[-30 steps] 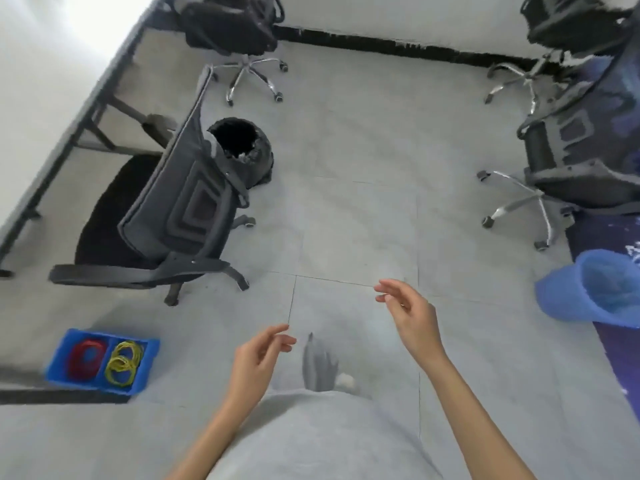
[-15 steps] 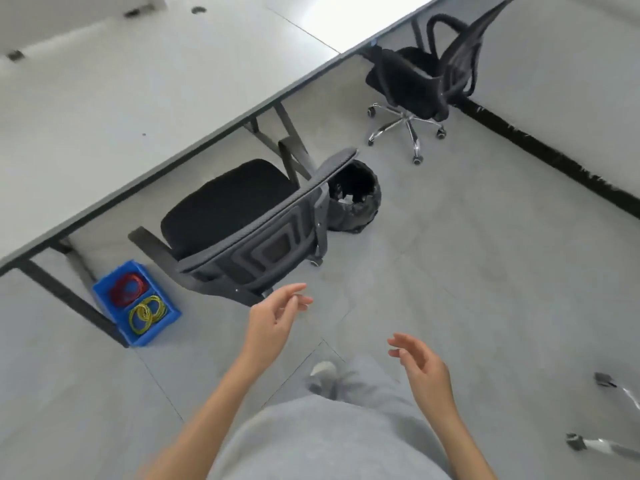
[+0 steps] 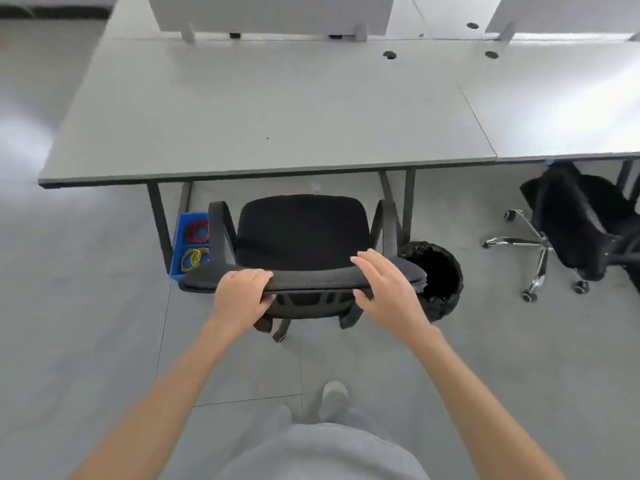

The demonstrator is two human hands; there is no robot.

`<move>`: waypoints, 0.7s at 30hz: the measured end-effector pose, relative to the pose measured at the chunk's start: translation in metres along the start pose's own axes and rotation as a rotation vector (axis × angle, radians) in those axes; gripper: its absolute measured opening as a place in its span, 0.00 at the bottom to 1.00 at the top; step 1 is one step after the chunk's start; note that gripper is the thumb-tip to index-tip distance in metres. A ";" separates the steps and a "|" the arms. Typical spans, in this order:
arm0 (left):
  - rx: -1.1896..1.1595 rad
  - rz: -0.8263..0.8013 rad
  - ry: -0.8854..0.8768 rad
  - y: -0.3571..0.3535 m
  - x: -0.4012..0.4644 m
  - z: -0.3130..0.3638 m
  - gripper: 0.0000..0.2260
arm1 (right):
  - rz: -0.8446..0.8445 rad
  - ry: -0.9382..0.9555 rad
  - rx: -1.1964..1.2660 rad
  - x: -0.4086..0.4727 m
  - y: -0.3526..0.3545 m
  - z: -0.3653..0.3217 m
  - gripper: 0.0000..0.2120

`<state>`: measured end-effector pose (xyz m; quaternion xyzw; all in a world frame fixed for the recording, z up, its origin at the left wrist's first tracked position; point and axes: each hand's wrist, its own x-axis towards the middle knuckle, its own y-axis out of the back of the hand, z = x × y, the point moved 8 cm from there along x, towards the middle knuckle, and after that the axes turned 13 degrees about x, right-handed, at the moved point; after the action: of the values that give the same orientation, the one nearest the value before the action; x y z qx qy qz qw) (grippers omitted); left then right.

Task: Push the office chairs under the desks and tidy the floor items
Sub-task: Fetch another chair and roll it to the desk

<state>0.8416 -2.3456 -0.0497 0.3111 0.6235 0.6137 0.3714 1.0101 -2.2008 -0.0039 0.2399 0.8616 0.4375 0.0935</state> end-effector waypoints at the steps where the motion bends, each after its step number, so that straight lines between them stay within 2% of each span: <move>1: -0.001 -0.012 0.051 0.001 0.003 -0.001 0.15 | -0.115 -0.015 0.001 0.010 -0.007 0.006 0.23; 3: 0.026 -0.063 0.127 0.001 0.007 -0.003 0.13 | -0.332 -0.063 -0.012 0.021 -0.024 0.020 0.23; 5: 0.080 -0.092 0.149 -0.002 0.011 -0.003 0.13 | -0.418 0.010 -0.079 0.025 -0.037 0.025 0.23; 7: 0.104 -0.103 0.157 -0.005 0.013 -0.005 0.12 | -0.367 0.069 -0.107 0.030 -0.039 0.027 0.22; 12: 0.141 -0.162 0.155 -0.014 0.008 -0.004 0.11 | -0.214 0.031 -0.143 0.030 -0.043 0.029 0.17; 21: 0.222 -0.182 0.034 -0.016 -0.020 0.015 0.09 | -0.179 -0.046 -0.187 0.004 -0.039 0.028 0.17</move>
<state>0.8664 -2.3555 -0.0639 0.2819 0.7193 0.5100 0.3782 1.0041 -2.1980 -0.0515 0.1624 0.8325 0.5004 0.1740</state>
